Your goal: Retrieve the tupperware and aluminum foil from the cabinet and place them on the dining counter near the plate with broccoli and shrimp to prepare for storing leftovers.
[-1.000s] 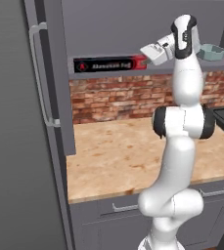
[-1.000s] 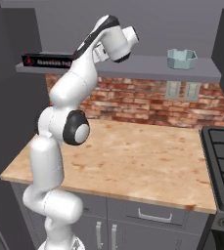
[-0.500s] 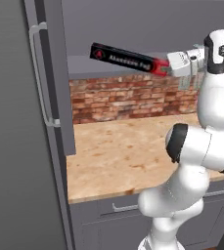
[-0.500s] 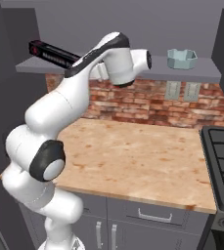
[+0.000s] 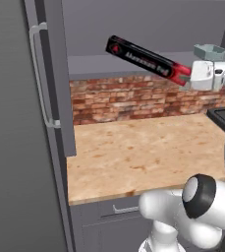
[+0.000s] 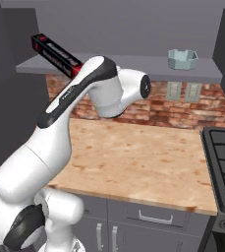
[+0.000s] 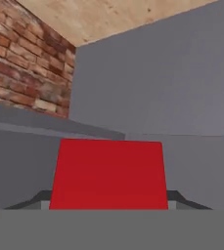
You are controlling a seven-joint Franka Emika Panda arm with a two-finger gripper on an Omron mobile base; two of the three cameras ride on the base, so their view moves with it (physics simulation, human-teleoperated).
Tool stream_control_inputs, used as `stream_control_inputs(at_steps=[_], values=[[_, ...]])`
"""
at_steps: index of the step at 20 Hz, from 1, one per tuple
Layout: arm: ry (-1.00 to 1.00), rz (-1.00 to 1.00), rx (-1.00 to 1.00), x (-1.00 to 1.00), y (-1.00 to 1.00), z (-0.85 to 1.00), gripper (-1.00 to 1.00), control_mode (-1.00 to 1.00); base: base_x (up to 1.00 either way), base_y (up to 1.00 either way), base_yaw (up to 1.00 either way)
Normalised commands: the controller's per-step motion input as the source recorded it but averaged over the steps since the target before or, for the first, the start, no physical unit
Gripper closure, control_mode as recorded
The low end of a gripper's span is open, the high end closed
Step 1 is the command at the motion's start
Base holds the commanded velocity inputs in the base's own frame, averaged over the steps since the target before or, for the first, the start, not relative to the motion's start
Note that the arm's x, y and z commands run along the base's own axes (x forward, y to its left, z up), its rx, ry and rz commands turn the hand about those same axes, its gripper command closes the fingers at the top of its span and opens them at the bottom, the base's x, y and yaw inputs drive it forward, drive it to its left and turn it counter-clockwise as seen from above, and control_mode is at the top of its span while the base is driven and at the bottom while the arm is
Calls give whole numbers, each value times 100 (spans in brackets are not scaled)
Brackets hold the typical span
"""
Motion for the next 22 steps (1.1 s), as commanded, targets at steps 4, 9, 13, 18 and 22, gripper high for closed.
stream_control_inputs(at_steps=[4, 9, 13, 18, 22], values=[[47, -23, -8, -100, -32, 4, 100, -100, 0, 0, 0], [41, -20, -8, -99, -32, 15, 100, -100, 0, 0, 0], [19, -9, -5, -47, -6, 10, 100, 100, -50, 0, -8], [0, 0, 0, 0, 0, 0, 100, 100, -100, 0, -16], [0, 0, 0, 0, 0, 0, 100, 100, -100, 0, -26]])
